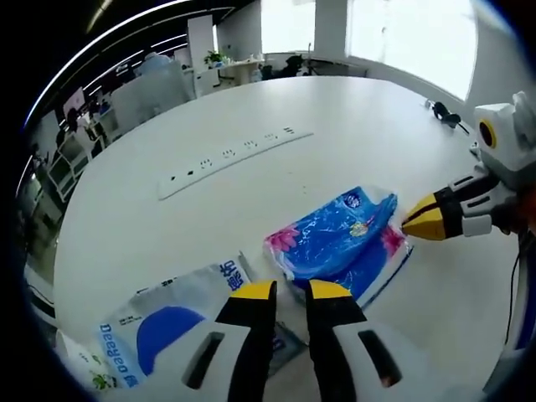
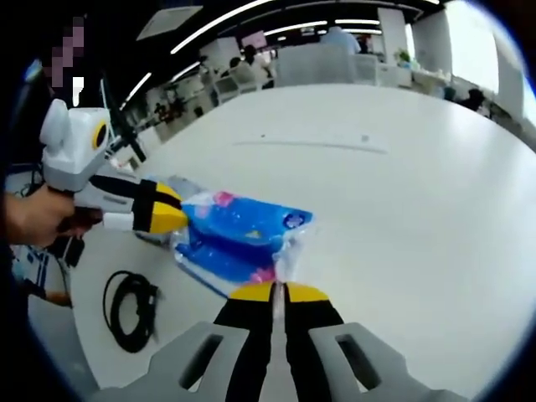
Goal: Arrange the tabletop items into an orderly group along one side of the table until the central work area is clear of visible clutter.
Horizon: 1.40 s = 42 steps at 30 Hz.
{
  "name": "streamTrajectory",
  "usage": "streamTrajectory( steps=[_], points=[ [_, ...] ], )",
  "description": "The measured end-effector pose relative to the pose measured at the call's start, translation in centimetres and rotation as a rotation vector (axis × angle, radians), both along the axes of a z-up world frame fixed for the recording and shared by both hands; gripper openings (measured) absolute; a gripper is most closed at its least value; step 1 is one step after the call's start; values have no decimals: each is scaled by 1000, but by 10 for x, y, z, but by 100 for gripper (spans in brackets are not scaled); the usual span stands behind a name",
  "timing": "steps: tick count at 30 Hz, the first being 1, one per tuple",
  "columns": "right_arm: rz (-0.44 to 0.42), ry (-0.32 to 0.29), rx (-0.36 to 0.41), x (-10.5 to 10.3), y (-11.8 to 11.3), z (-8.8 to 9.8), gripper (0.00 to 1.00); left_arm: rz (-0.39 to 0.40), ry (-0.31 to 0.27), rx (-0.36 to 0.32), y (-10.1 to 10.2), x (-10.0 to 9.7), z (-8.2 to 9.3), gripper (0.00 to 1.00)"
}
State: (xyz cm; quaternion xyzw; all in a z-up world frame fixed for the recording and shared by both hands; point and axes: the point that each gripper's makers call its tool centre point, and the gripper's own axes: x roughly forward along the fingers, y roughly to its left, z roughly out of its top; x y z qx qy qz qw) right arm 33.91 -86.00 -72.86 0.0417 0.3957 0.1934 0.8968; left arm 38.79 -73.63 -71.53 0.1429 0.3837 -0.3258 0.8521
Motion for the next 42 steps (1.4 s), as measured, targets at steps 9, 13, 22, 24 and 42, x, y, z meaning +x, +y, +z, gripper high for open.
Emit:
streamTrajectory(
  steps=[9,13,22,24,42],
  points=[
    [17,-56,-34,2,-2,7,11,5,-26,1,2,2,8,25],
    [12,-71,-18,4,-1,12,18,0,-46,-2,1,2,15,29],
    [12,-144,-4,9,4,30,33,-16,-59,-5,2,-2,21,36],
    [18,-147,-14,9,3,32,36,-31,-53,-7,1,-5,22,38],
    [14,-209,-59,10,-4,56,56,-34,-88,-6,8,-6,44,47]
  ],
)
